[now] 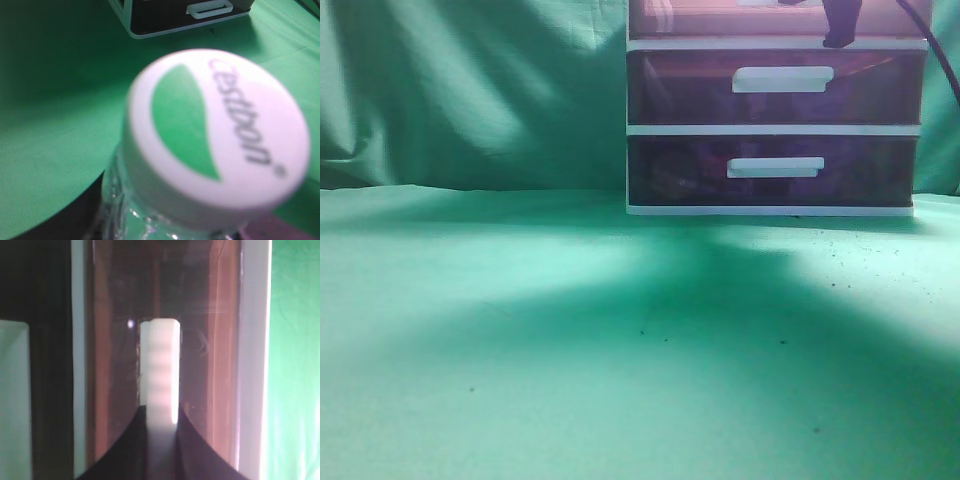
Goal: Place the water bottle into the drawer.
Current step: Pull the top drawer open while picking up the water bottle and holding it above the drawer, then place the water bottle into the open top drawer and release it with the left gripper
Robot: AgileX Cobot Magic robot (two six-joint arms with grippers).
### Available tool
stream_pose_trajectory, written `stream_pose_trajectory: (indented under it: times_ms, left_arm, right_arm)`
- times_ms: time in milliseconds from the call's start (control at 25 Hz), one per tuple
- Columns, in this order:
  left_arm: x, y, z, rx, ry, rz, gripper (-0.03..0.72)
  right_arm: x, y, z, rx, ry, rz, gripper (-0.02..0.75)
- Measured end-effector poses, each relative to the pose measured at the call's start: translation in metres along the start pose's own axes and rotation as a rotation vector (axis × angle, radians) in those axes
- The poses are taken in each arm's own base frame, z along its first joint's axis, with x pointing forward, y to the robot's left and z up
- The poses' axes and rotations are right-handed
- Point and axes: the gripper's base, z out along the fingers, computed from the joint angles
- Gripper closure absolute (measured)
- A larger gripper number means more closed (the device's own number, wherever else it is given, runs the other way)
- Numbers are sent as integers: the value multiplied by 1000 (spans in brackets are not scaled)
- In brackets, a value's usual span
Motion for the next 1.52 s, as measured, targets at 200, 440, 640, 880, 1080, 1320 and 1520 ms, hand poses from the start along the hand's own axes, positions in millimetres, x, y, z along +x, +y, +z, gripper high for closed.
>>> stream_pose_trajectory:
  times_ms: [200, 440, 640, 880, 1080, 1320, 1520]
  left_arm:
    - [0, 0, 0, 0, 0, 0, 405]
    - [0, 0, 0, 1, -1, 0, 405]
    - [-2, -2, 0, 21, -25, -32, 405]
    - [-7, -3, 0, 40, -77, -66, 405]
    - [-28, -11, -13, 82, -149, -12, 405]
    - [-97, -20, -38, 107, -316, 85, 405]
    - [-163, -17, -19, 163, -311, 182, 405]
  right_arm:
    - [-2, 1, -17, -22, -20, -50, 661]
    - [-5, 5, -59, -53, -27, -65, 661]
    - [-8, 13, -92, -81, -33, 11, 661]
    - [-26, 23, -114, -112, -84, 55, 661]
    - [-32, 26, -116, -120, -101, 58, 661]
    - [-32, 26, -116, -122, -101, 56, 661]
    - [-32, 26, -116, -123, -101, 56, 661]
